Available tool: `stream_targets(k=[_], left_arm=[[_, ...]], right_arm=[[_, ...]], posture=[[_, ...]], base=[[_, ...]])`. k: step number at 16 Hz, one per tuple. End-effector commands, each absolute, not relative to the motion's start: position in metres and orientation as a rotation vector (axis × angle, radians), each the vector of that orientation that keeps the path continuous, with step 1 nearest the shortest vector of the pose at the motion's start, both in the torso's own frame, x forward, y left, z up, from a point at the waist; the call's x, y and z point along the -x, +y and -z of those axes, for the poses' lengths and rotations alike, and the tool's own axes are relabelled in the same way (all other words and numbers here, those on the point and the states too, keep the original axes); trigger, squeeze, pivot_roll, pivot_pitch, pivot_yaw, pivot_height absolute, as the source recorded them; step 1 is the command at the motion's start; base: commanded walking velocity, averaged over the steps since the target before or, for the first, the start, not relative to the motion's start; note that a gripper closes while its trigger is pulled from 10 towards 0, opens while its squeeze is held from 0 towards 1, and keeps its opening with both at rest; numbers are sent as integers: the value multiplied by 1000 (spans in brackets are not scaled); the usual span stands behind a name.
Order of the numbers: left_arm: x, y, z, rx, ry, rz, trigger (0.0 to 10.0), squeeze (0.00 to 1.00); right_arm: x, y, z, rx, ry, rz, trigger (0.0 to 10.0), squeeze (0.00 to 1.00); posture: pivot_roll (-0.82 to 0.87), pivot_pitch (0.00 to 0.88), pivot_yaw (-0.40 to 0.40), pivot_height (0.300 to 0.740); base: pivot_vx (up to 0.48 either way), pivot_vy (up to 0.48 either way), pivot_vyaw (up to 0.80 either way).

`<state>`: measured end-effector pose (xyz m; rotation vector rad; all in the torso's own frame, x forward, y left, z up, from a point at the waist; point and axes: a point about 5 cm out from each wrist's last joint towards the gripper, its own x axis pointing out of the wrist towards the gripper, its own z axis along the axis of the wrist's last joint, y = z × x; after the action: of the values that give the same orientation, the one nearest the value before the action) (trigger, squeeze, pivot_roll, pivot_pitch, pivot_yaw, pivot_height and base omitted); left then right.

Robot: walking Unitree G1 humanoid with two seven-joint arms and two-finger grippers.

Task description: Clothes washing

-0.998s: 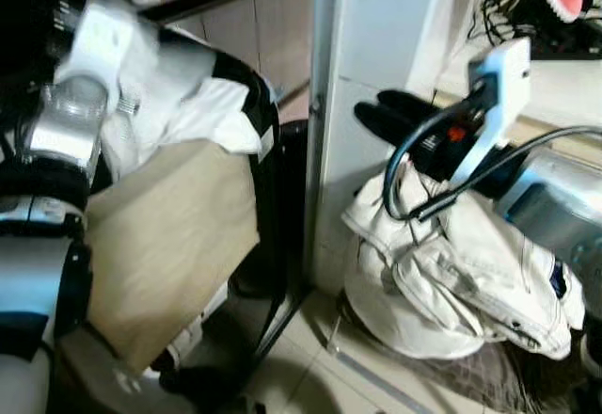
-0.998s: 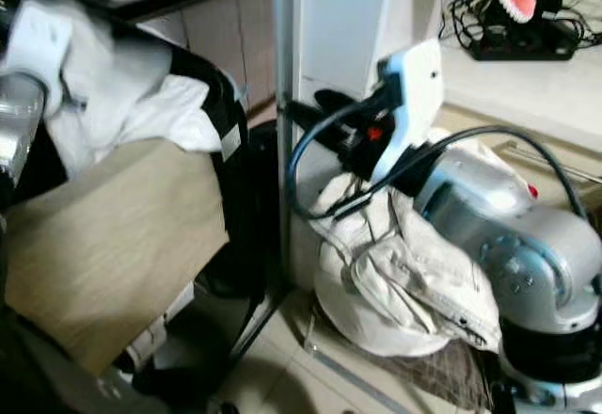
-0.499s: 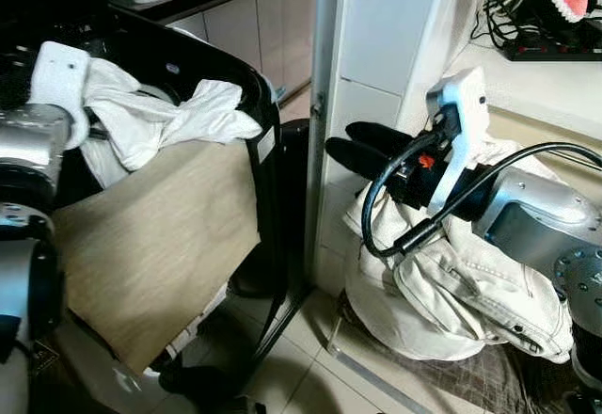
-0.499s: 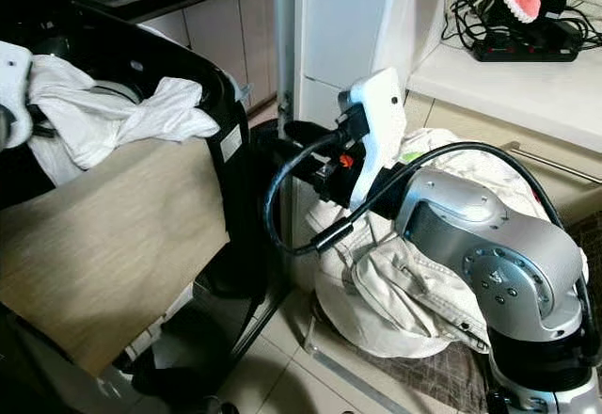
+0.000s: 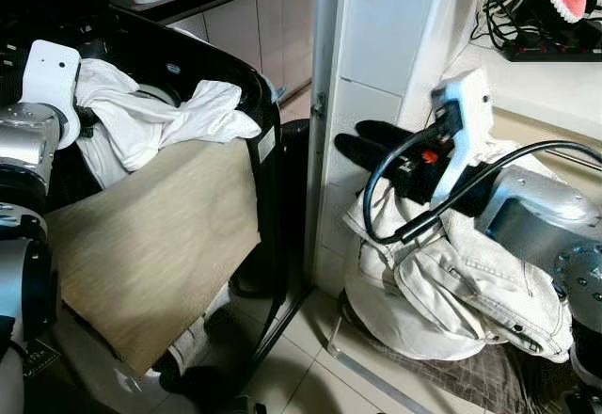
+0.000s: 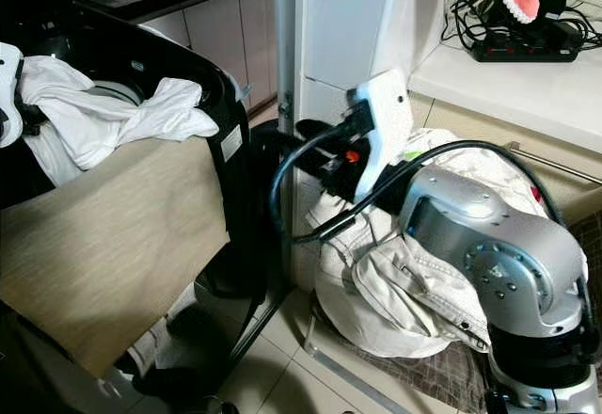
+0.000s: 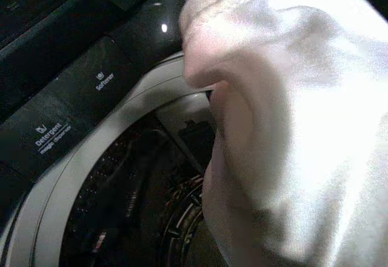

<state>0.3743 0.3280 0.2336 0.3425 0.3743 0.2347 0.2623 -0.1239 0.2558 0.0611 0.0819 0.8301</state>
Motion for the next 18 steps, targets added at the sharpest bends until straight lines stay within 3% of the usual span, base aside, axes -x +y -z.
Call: stream_targets(k=[1,3,7,8,9,12,14,16,17,18], left_arm=[[-373,335,-245,-366,330,-282,10000,1000],[-366,355,-276,-480,132,-519,10000,1000],[-366,351,-253,-506,287,-392,10000,1000],[-366,346,-240,-506,362,-327,10000,439],[-365,337,-218,-504,498,-206,10000,0],[-363,337,-209,-579,553,-187,10000,0],[-358,333,-199,-587,657,-73,10000,0],[-359,330,-199,-558,633,-52,10000,0],[-362,328,-205,-485,580,-70,10000,1000],[-365,327,-214,-430,524,-89,10000,1000]], right_arm=[[-266,-130,-257,-54,87,-792,10000,0],[-280,-141,-254,-72,104,-643,10000,0],[-273,-130,-253,-51,106,-735,10000,0],[-270,-127,-253,-42,105,-765,10000,0],[-266,-124,-252,-19,110,-815,10000,0],[-262,-122,-251,-7,112,-835,10000,0],[-263,-122,-250,1,118,-827,10000,0],[-264,-124,-248,5,122,-818,10000,0],[-266,-125,-248,-1,126,-800,10000,0],[-268,-127,-247,-7,131,-779,10000,0]], posture=[[-108,0,42,740],[-108,0,43,740],[-99,0,37,740],[-98,0,35,740],[-98,0,35,740],[-99,0,36,740],[-99,0,36,740],[-100,0,37,740],[-100,0,38,740],[-100,0,38,740]], base=[[0,0,0],[0,0,0],[0,0,0],[0,0,0],[0,0,0],[0,0,0],[0,0,0],[0,0,0],[0,0,0],[0,0,0]])
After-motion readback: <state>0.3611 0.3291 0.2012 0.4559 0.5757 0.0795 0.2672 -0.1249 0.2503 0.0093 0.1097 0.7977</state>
